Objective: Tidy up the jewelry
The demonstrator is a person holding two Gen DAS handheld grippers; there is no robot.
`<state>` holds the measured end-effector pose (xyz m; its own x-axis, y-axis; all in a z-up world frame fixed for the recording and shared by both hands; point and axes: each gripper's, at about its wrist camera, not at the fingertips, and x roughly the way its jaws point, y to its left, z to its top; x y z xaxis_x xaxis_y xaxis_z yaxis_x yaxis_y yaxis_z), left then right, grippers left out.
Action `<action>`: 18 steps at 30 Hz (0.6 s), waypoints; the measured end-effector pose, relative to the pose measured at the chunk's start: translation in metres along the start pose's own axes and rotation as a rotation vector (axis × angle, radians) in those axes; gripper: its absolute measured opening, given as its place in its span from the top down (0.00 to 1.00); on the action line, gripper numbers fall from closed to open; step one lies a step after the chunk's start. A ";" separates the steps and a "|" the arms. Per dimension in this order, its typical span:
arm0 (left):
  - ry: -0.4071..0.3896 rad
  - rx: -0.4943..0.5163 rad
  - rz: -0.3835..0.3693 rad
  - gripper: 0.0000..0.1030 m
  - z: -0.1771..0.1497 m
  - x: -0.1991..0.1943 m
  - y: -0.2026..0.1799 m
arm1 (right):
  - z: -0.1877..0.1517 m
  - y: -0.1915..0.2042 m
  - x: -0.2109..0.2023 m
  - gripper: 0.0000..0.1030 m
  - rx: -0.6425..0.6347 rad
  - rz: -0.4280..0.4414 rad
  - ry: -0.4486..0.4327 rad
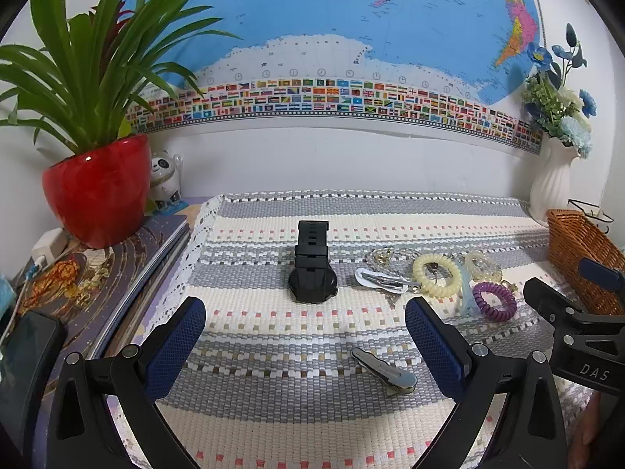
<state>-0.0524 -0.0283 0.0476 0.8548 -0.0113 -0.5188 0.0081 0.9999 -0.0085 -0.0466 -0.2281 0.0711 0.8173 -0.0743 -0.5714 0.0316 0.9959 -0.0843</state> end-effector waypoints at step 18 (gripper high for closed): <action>0.099 -0.120 -0.095 0.01 0.010 0.001 0.044 | 0.002 -0.009 0.001 0.01 0.040 0.084 0.010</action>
<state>-0.0461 0.0159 0.0559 0.7981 -0.1117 -0.5921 0.0193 0.9869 -0.1602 -0.0448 -0.2370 0.0731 0.8121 0.0096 -0.5834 -0.0139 0.9999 -0.0029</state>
